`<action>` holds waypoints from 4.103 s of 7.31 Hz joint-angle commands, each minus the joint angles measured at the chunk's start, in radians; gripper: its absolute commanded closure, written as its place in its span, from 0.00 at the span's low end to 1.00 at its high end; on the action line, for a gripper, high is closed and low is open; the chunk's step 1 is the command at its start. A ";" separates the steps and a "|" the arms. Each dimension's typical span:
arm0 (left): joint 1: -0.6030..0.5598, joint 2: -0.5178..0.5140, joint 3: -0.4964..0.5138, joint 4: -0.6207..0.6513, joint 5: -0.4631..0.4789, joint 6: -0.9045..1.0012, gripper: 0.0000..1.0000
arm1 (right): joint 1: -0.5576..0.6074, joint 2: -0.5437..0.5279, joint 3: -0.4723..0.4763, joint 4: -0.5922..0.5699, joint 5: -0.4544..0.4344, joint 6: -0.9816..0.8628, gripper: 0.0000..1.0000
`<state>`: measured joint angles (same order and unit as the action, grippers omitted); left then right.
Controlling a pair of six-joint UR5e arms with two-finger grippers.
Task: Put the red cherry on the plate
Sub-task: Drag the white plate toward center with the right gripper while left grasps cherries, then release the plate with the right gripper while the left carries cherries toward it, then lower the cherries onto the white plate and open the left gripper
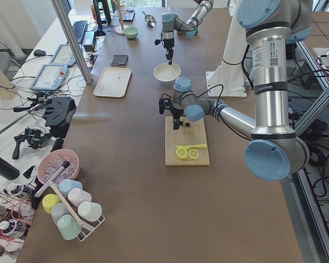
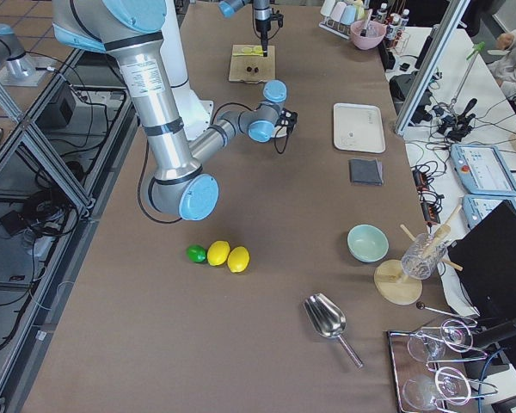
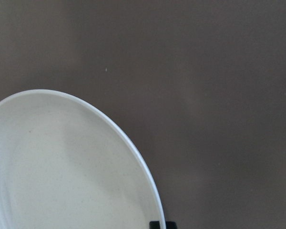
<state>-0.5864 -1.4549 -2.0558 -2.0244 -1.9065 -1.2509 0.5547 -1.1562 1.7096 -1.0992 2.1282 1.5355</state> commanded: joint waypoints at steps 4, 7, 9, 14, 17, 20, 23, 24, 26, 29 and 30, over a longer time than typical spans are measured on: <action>0.115 -0.059 0.013 0.075 0.087 -0.041 0.18 | -0.113 0.029 -0.005 0.001 -0.086 0.044 1.00; 0.114 -0.068 0.031 0.073 0.087 -0.004 0.26 | -0.127 0.027 -0.005 0.001 -0.086 0.044 1.00; 0.112 -0.073 0.043 0.073 0.087 -0.002 0.28 | -0.128 0.029 -0.007 0.001 -0.086 0.041 1.00; 0.111 -0.065 0.046 0.073 0.089 -0.004 0.83 | -0.027 -0.003 0.070 -0.010 -0.053 0.037 0.00; 0.097 -0.082 -0.028 0.081 0.073 -0.002 1.00 | 0.155 -0.083 0.096 -0.011 0.106 -0.009 0.00; 0.111 -0.571 0.060 0.440 0.056 -0.085 1.00 | 0.351 -0.234 0.093 -0.015 0.200 -0.355 0.00; 0.140 -0.706 0.164 0.490 0.064 -0.139 1.00 | 0.438 -0.364 0.081 -0.013 0.219 -0.610 0.00; 0.157 -0.752 0.201 0.490 0.064 -0.169 1.00 | 0.444 -0.372 0.079 -0.011 0.219 -0.618 0.00; 0.206 -0.789 0.252 0.431 0.130 -0.226 1.00 | 0.450 -0.381 0.079 -0.008 0.219 -0.624 0.00; 0.204 -0.785 0.241 0.420 0.138 -0.248 0.02 | 0.467 -0.399 0.084 -0.005 0.217 -0.629 0.00; 0.186 -0.771 0.209 0.426 0.135 -0.240 0.02 | 0.490 -0.430 0.090 -0.005 0.219 -0.673 0.00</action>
<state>-0.3862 -2.2372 -1.8199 -1.6020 -1.7721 -1.4951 1.0241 -1.5592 1.7942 -1.1052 2.3463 0.8976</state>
